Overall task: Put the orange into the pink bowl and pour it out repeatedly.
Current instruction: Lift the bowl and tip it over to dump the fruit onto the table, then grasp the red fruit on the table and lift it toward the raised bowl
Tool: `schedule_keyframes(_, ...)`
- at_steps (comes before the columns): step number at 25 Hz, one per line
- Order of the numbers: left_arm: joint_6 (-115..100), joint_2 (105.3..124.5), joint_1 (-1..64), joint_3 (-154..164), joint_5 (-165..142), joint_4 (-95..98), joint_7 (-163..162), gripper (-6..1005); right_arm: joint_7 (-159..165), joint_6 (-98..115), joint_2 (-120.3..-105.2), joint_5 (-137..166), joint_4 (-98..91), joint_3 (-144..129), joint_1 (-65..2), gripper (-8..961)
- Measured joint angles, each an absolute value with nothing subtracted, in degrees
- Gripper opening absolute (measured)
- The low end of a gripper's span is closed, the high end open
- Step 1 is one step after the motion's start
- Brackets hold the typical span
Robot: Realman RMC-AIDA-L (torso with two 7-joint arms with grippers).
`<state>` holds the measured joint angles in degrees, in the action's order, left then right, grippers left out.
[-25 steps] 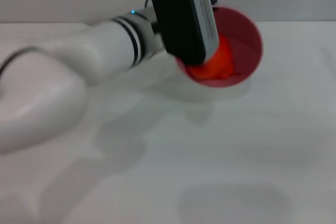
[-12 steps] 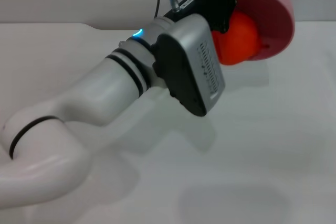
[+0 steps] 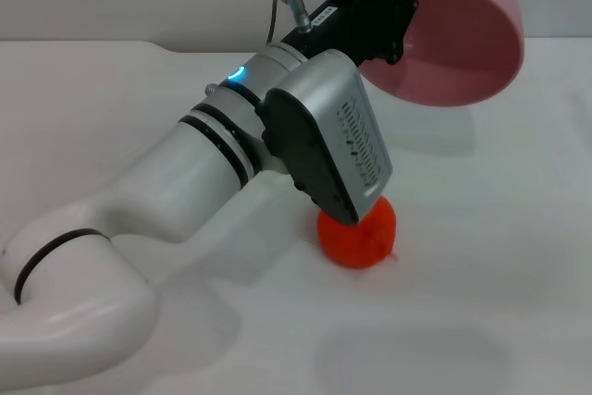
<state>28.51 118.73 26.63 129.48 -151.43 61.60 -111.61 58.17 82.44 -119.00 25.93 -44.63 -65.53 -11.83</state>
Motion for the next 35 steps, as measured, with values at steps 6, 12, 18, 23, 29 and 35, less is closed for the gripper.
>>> schedule_keyframes(6, 26.5, 118.24, 26.9, 129.0, -149.0, 63.1, -121.9, 43, 58.3, 82.6, -119.00, 25.9, -44.5, -65.6, -11.9, 534)
schedule_keyframes(12, 14.8, 117.93, 30.0, 123.1, -148.9, 65.9, -142.4, 43, 58.3, 84.1, -119.00, 25.4, -43.5, -65.3, -12.2, 532)
schedule_keyframes(18, 2.6, 117.74, 33.2, 120.6, -148.9, 68.4, -147.2, 43, 58.3, 85.5, -118.86, 24.7, -41.2, -64.9, -13.2, 531)
schedule_keyframes(23, -15.7, 118.42, 39.8, 115.4, -146.4, 69.0, -146.9, 43, 58.3, 86.7, -118.84, 24.7, -40.3, -64.9, -13.9, 529)
schedule_keyframes(29, -34.8, 118.36, 45.4, 104.4, -138.7, 68.8, -140.6, 43, 58.3, 87.8, -118.79, 24.7, -38.2, -65.0, -15.0, 528)
schedule_keyframes(35, -53.6, 118.00, 51.8, 87.5, -134.5, 63.2, -133.5, 43, 58.6, 87.5, -118.74, 25.3, -37.2, -65.5, -15.3, 528)
